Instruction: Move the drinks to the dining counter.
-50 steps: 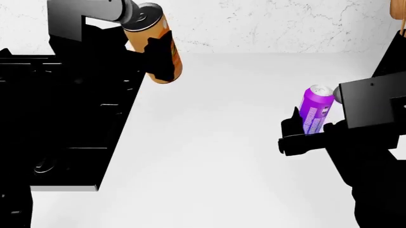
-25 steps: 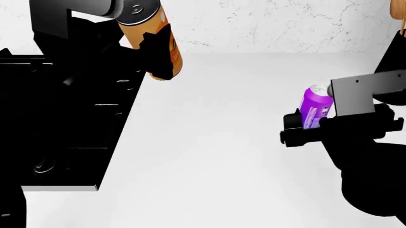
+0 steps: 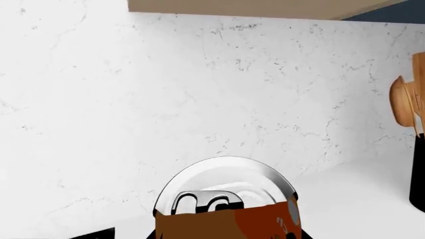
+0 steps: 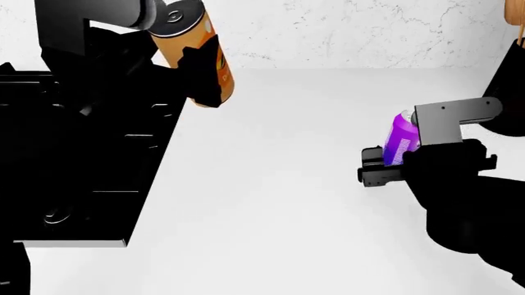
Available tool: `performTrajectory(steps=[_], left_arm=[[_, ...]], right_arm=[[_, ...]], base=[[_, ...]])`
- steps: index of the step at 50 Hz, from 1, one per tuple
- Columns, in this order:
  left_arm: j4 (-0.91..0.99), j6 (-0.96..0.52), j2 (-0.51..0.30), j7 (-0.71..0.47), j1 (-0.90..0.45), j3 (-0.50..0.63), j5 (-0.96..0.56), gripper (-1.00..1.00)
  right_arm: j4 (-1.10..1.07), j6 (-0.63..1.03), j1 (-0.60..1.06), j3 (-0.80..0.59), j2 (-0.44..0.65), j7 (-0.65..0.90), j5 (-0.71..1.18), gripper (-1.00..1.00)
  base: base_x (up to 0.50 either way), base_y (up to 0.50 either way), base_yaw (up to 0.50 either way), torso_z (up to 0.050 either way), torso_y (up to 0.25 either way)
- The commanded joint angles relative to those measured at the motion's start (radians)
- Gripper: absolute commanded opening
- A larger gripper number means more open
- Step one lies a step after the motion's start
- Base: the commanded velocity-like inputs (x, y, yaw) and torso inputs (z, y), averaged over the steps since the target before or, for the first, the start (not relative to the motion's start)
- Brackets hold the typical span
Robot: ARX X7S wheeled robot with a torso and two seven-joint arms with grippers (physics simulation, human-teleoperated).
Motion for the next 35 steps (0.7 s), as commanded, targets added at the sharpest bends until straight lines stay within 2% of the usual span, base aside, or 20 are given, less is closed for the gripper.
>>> performTrajectory(steps=[1, 19, 26, 31, 35], left_arm=[[0.002, 0.008, -0.009, -0.015, 0.003, -0.013, -0.014, -1.0], [0.039, -0.019, -0.033, -0.076, -0.017, -0.048, -0.098, -1.0], [0.073, -0.034, -0.063, -0.124, -0.016, -0.083, -0.165, -1.0], [0.137, -0.06, -0.117, -0.244, -0.043, -0.135, -0.333, -1.0], [0.188, -0.058, -0.192, -0.336, -0.062, -0.178, -0.482, -1.0]], right_arm=[[0.06, -0.029, -0.016, -0.01, 0.0, -0.03, -0.039, -1.0], [-0.064, 0.02, -0.005, 0.03, 0.03, 0.053, 0.054, -1.0], [-0.279, -0.016, 0.038, 0.097, 0.051, 0.075, 0.131, -1.0], [-0.39, 0.012, 0.117, 0.113, 0.041, 0.172, 0.287, -1.0], [-0.44, -0.005, 0.191, 0.123, 0.032, 0.242, 0.451, -1.0]], base=[[0.0, 0.0, 0.0, 0.0, 0.0], [0.0, 0.0, 0.0, 0.0, 0.0], [0.0, 0.0, 0.0, 0.0, 0.0], [0.0, 0.0, 0.0, 0.0, 0.0], [0.0, 0.0, 0.0, 0.0, 0.0]])
